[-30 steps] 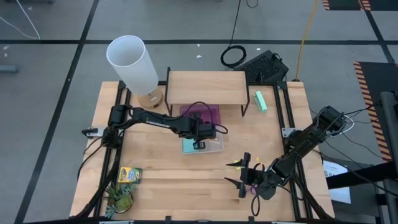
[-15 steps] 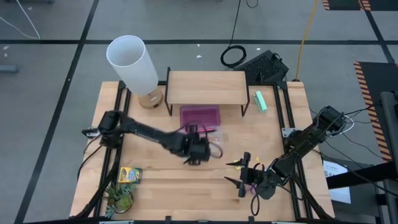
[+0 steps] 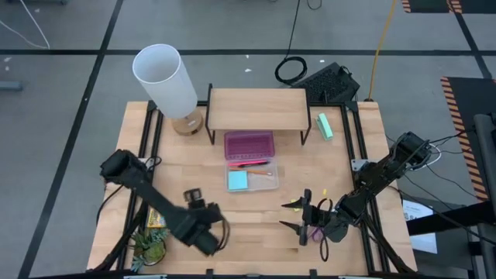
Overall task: Pack school essentials
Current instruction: Put the crayon box into the violet supply box
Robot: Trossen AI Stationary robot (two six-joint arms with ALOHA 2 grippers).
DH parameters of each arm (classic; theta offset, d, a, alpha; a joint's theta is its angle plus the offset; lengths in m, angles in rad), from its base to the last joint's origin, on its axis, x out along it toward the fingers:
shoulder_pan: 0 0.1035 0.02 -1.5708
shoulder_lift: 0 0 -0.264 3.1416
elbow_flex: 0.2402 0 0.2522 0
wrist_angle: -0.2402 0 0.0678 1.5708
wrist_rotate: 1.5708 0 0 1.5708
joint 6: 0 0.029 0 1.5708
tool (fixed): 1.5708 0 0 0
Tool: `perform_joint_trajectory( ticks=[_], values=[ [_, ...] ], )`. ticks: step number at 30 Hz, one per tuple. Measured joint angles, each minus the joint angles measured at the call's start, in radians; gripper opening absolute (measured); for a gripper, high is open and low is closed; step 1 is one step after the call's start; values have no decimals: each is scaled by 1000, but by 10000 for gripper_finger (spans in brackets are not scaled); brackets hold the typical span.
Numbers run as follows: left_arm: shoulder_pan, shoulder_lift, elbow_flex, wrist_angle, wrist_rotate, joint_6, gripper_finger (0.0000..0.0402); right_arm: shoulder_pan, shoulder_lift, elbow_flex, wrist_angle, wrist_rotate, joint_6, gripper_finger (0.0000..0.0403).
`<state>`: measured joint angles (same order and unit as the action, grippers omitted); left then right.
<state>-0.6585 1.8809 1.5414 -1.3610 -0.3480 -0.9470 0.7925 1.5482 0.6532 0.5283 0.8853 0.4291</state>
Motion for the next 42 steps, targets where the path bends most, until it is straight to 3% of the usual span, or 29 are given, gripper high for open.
perform_joint_trajectory(
  ticks=[7,12,18,25,35,42],
  values=[
    [-101,-8,-41,-214,138,-204,193,-1,0,-3,81,-33,-30,251],
    [-117,-71,-193,-102,320,-162,260,-8,0,-3,88,-105,-32,251],
    [-115,-158,-436,-39,475,-100,338,-8,0,-3,88,-105,-33,251],
    [-115,-247,-597,162,487,0,358,-8,0,-3,81,-105,-33,251],
    [-86,-259,-640,245,483,123,354,-8,0,-3,81,-105,-31,252],
    [-31,-257,-584,271,305,274,353,-8,0,-3,81,-105,-31,252]
  ],
)
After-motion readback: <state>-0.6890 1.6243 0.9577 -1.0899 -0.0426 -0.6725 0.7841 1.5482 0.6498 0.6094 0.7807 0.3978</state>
